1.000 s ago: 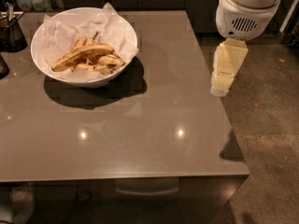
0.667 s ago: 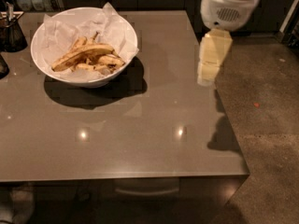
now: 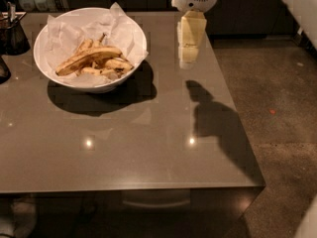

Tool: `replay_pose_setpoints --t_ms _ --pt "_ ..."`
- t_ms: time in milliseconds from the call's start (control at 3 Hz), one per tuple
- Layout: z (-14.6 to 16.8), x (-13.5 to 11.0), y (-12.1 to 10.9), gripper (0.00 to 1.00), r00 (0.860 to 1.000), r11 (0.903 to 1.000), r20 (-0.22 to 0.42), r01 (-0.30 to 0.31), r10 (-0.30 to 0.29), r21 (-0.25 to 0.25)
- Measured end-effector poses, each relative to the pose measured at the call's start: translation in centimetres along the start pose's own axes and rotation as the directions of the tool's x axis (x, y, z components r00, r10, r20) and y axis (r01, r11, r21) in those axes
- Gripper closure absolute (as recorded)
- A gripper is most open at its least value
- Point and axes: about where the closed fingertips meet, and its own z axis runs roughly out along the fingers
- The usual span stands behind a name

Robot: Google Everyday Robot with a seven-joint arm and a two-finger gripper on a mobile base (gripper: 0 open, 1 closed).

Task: Pick banana from white bowl

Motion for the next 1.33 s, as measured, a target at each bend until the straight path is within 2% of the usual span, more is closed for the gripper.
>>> replay_pose_setpoints --t_ms 333,667,1000,1333 --pt "-0.2 -0.2 -0.8 0.00 1.000 0.9993 0.012 -0.007 0.006 0.037" --pt "0.6 -1.9 -3.0 0.00 0.997 0.9960 -0.033 0.078 -0.077 0.043" --pt "2.7 -5.3 -6.6 0.00 0.983 0.9825 -0.051 0.180 -0.178 0.047" --pt "2.7 -6.3 -7.7 0.00 0.982 0.9787 -0.032 0.187 -0.185 0.084"
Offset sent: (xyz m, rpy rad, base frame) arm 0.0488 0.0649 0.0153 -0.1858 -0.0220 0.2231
